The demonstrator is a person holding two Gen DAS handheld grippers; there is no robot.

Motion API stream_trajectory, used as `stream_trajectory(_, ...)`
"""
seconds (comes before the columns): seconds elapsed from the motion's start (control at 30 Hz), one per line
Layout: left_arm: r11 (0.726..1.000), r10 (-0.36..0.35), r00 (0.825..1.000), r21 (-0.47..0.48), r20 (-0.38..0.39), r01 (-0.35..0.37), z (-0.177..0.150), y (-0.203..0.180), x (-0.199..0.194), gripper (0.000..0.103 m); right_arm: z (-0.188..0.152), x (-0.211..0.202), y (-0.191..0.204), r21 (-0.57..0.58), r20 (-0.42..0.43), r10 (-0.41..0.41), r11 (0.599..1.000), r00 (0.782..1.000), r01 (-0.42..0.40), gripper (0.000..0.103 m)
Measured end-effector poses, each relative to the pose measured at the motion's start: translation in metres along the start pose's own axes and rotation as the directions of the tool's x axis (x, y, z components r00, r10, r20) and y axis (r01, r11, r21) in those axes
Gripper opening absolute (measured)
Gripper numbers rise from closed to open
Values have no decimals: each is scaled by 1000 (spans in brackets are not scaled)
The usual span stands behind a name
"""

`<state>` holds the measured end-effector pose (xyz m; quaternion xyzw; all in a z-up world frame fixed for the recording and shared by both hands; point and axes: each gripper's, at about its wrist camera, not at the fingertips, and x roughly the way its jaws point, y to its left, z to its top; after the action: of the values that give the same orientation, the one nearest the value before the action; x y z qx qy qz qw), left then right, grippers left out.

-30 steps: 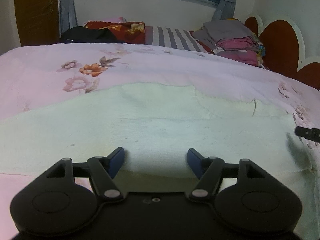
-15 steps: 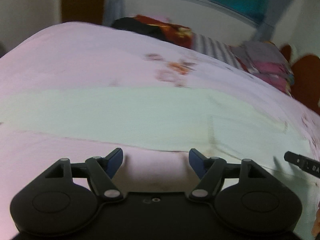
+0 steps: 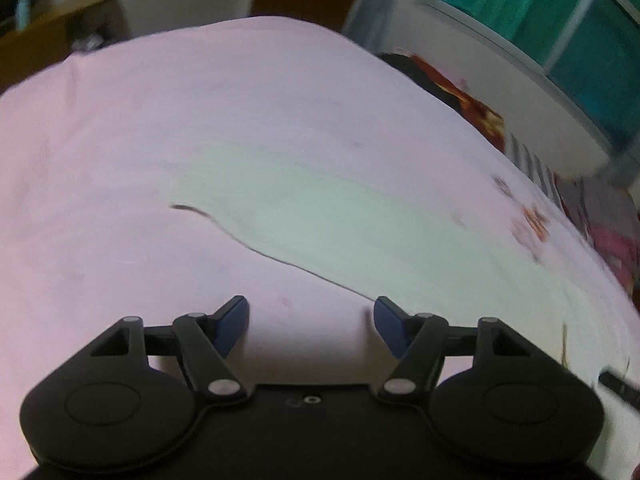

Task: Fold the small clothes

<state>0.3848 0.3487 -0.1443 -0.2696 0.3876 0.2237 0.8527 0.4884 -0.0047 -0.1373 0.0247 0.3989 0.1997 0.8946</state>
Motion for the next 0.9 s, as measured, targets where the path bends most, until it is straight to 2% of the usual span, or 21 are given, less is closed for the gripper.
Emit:
stream_trajectory(0.03,999,-14,1000,-30,-2,14,3,7,4,61,-1,5,2,1,-6,-6,1000,1000,6,57)
stream_trajectory(0.23,985,-91,994,-141,59,98,19,24,23,61,-9,27,2,6,-42,-60,998,997,61,57)
stream_trajectory(0.3,979,-92,992,-173,84,106,23,26,28,51,-10,35,1,11,-51,-79,997,996,80,57)
stream_trajectory(0.37,980,-69,993,-177,98,86,24,24,34,23,-15,44,0,7,-85,-81,997,993,82,57)
stream_trajectory(0.4,980,-55,993,-184,103,73,24,23,38,17,-17,47,1,-7,-87,-86,996,993,86,57)
stream_trajectory(0.47,976,-47,992,-207,117,71,23,26,41,6,-17,47,3,-37,-81,-96,995,992,93,57)
stream_trajectory(0.53,976,-46,990,-207,132,73,22,20,41,3,-15,44,-2,10,-71,-73,997,995,74,57)
stream_trajectory(0.6,980,-50,987,-183,155,79,22,14,36,3,-13,40,-6,36,-43,-75,996,996,77,57)
stream_trajectory(0.7,988,-91,974,-104,207,115,22,-4,16,3,-17,46,-9,11,-70,-98,995,993,99,57)
stream_trajectory(0.8,983,-182,955,14,235,184,21,-36,-9,3,-14,37,-14,41,-55,-78,996,995,81,57)
stream_trajectory(0.9,954,-291,928,138,230,265,15,-83,-30,3,-14,22,-25,83,-30,-74,994,997,76,57)
